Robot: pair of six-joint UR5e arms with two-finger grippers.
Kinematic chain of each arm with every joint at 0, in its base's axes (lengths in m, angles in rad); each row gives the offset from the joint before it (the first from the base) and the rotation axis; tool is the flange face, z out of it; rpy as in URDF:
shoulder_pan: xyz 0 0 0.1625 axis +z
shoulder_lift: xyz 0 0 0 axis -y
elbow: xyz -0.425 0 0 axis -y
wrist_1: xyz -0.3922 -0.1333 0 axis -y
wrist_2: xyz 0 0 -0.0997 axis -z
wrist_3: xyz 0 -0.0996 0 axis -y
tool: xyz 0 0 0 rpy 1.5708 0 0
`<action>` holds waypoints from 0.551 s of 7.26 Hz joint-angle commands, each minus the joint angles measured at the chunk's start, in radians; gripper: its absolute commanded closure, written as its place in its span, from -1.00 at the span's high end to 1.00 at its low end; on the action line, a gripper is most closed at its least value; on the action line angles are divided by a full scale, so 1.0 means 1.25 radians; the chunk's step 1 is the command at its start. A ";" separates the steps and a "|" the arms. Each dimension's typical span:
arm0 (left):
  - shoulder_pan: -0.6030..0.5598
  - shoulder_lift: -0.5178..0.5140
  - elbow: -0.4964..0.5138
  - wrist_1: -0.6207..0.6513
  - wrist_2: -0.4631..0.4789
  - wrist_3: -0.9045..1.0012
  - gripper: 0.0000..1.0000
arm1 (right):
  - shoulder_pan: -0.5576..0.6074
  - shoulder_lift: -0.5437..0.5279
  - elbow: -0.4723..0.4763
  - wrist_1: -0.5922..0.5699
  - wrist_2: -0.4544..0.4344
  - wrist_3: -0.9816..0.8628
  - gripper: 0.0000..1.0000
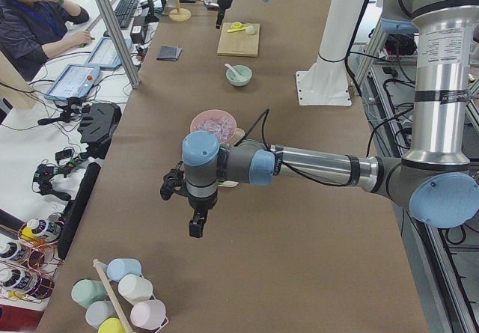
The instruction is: Put spoon and ice into bowl
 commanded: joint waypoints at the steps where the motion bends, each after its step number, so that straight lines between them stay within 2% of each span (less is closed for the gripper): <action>1: -0.027 0.018 0.004 0.019 -0.068 -0.002 0.97 | 0.209 -0.123 0.017 -0.002 0.197 -0.328 1.00; 2: -0.027 0.033 -0.008 0.016 -0.068 0.001 0.97 | 0.292 -0.183 0.014 -0.002 0.273 -0.424 1.00; 3: -0.027 0.045 -0.029 0.014 -0.064 0.004 0.97 | 0.371 -0.250 0.012 -0.006 0.313 -0.550 1.00; 4: -0.027 0.052 -0.038 0.011 -0.069 0.009 0.97 | 0.424 -0.324 0.011 -0.002 0.313 -0.659 1.00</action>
